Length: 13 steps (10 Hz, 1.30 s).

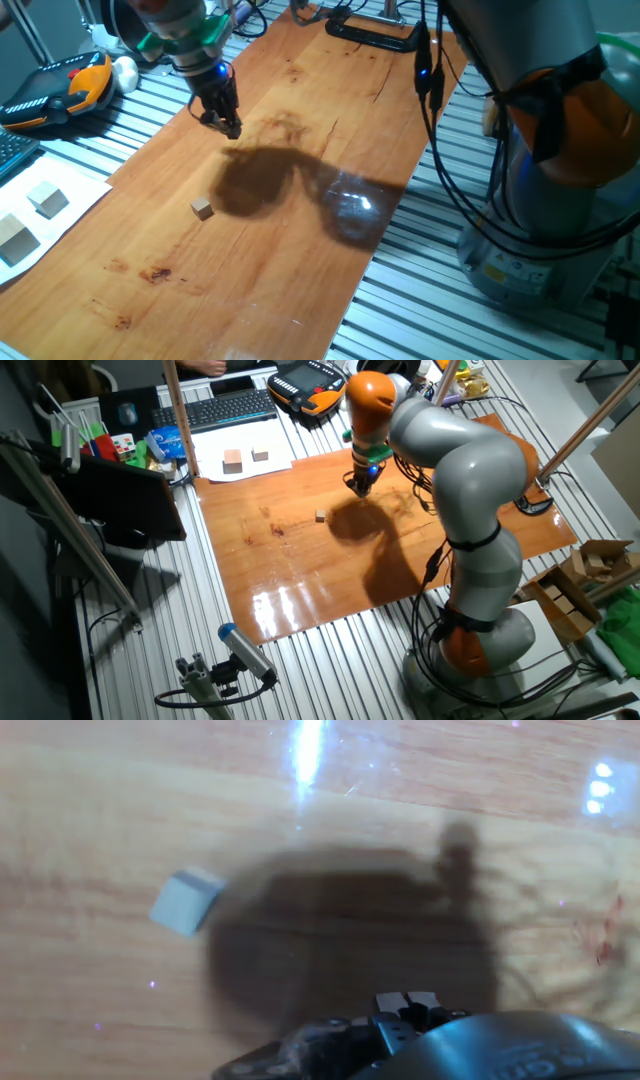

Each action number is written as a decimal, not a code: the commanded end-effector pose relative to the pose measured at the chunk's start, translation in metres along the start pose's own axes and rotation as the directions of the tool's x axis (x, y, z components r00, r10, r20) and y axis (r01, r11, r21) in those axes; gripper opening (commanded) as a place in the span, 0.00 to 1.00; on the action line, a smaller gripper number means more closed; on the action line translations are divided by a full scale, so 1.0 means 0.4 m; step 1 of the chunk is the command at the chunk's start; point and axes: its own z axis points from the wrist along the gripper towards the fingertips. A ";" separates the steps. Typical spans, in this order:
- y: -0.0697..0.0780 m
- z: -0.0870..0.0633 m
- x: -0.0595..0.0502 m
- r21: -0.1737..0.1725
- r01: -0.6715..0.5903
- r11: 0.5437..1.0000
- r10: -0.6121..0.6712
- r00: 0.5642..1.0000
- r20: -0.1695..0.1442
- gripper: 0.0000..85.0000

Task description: Hold a small block with the gripper and sweep it from left to right on the table

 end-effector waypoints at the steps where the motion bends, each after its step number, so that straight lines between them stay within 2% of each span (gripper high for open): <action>1: 0.001 0.000 0.001 -0.014 0.016 1.000 -0.016 1.000 0.012 0.01; 2: 0.002 -0.002 0.005 -0.032 0.014 0.999 -0.013 1.000 0.023 0.01; 3: 0.001 -0.003 0.008 -0.030 0.011 0.999 -0.010 0.999 0.039 0.01; 6: -0.009 -0.003 0.010 -0.033 -0.009 0.999 0.010 1.000 0.029 0.05; 8: -0.008 0.000 0.001 -0.016 0.017 1.000 -0.016 1.000 0.023 0.11; 11: -0.017 0.007 -0.022 0.022 0.036 0.999 -0.036 0.999 0.013 0.31; 12: -0.018 0.006 -0.020 0.021 0.033 0.999 -0.033 0.999 0.015 0.29; 13: -0.018 0.005 -0.017 0.014 0.036 0.999 -0.036 0.999 0.009 0.21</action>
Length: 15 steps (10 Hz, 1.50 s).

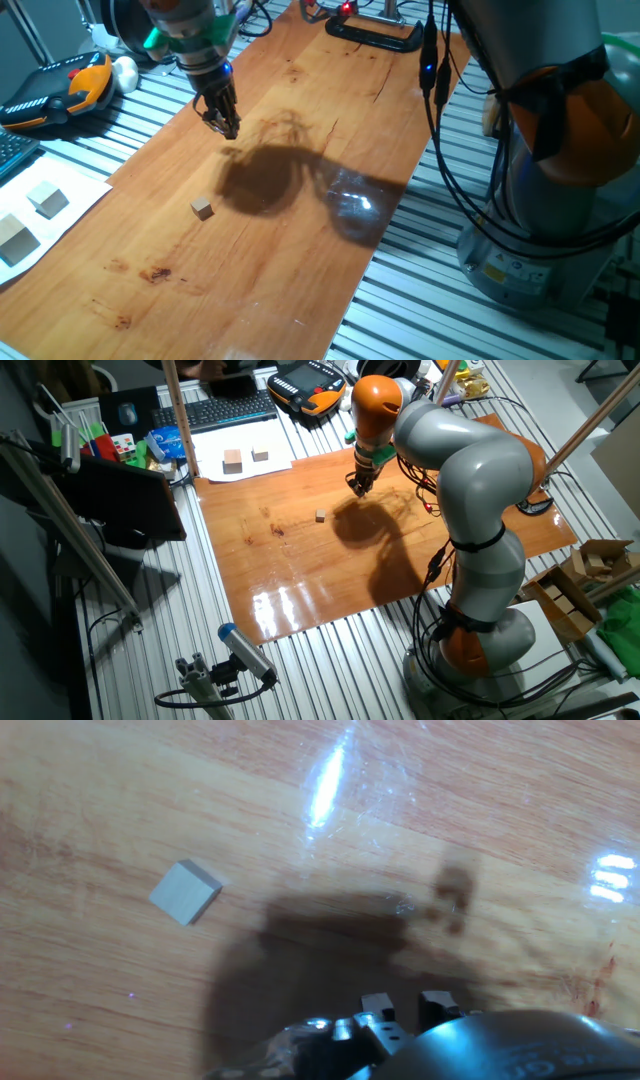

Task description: Hold a small block with the gripper and sweep it from left to right on the table

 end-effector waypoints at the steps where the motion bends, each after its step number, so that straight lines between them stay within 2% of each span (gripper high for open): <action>1: -0.001 0.001 0.000 -0.003 0.001 1.000 -0.001 1.000 -0.005 0.11; 2: -0.005 0.003 0.002 -0.015 0.011 1.000 -0.011 1.000 -0.005 0.01; 7: -0.003 0.009 -0.001 -0.028 0.009 1.000 -0.009 1.000 -0.008 0.01; 8: -0.003 0.009 0.000 -0.029 -0.010 1.000 0.009 1.000 -0.022 0.02; 11: -0.002 0.008 0.001 -0.027 -0.038 0.999 0.037 0.999 -0.033 0.30; 12: -0.001 0.008 0.001 -0.027 -0.044 0.999 0.043 0.998 -0.034 0.34; 14: 0.001 0.008 0.002 -0.028 -0.050 0.998 0.049 0.998 -0.034 0.32; 15: 0.002 0.008 0.001 -0.029 -0.045 0.999 0.044 0.998 -0.037 0.24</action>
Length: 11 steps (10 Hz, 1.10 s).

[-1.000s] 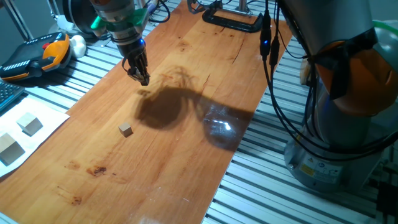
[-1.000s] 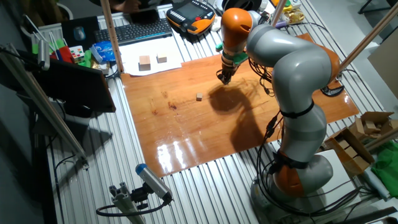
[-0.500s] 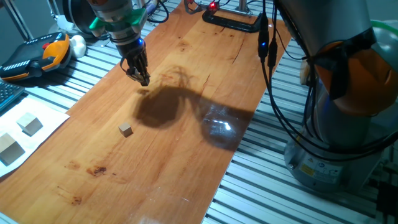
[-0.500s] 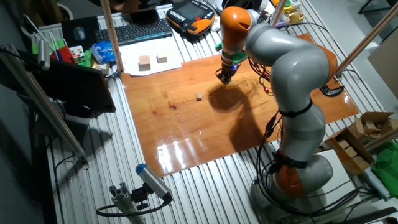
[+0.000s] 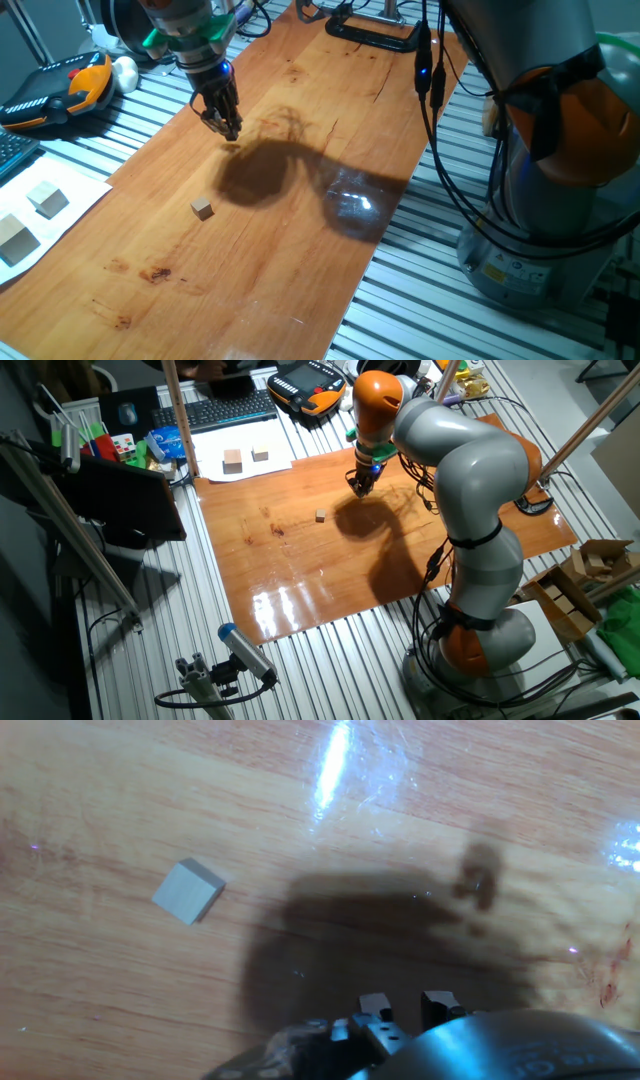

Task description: Hold a small block with the gripper and sweep it from left to right on the table

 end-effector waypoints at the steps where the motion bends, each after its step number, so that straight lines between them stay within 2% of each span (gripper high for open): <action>1: 0.000 0.000 0.000 -0.006 0.004 1.000 -0.004 1.000 -0.005 0.16; 2: 0.001 0.000 0.000 -0.011 0.014 1.000 -0.014 1.000 -0.007 0.06; 3: 0.002 0.000 -0.001 -0.012 0.023 1.000 -0.023 1.000 -0.008 0.01; 8: 0.009 0.000 -0.003 -0.009 0.025 1.000 -0.025 1.000 0.009 0.01; 11: 0.011 -0.004 0.005 -0.020 0.058 0.998 -0.058 0.998 -0.002 0.01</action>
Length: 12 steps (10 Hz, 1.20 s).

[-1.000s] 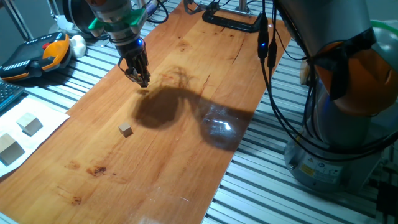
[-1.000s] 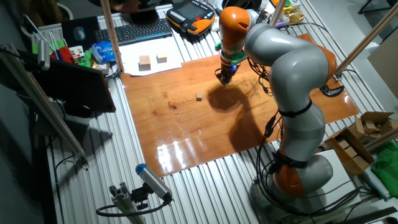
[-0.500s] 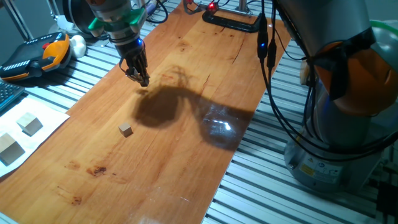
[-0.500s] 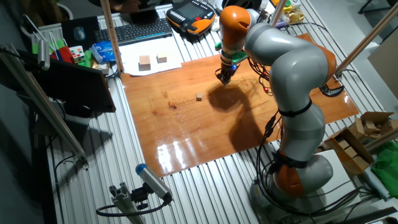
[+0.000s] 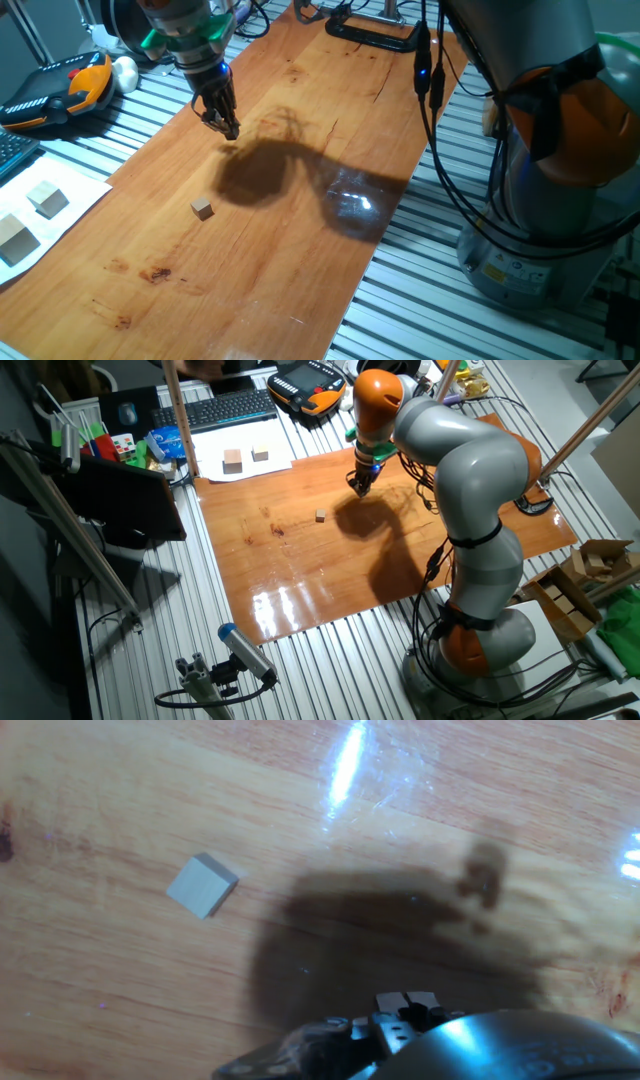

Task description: Hold a small block with the gripper and sweep it from left to right on the table

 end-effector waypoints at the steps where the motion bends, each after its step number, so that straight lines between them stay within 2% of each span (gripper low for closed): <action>1: 0.003 -0.001 0.002 0.006 0.004 1.000 -0.004 1.000 -0.002 0.01; 3: 0.014 -0.002 -0.003 0.034 -0.012 0.999 0.012 1.000 0.000 0.01; 5: 0.019 -0.005 -0.003 0.026 -0.040 0.999 0.040 0.999 0.008 0.01; 7: 0.030 -0.005 -0.006 0.033 -0.053 0.998 0.052 0.999 0.016 0.01; 12: 0.032 -0.006 -0.003 0.022 -0.072 0.997 0.072 0.997 0.002 0.01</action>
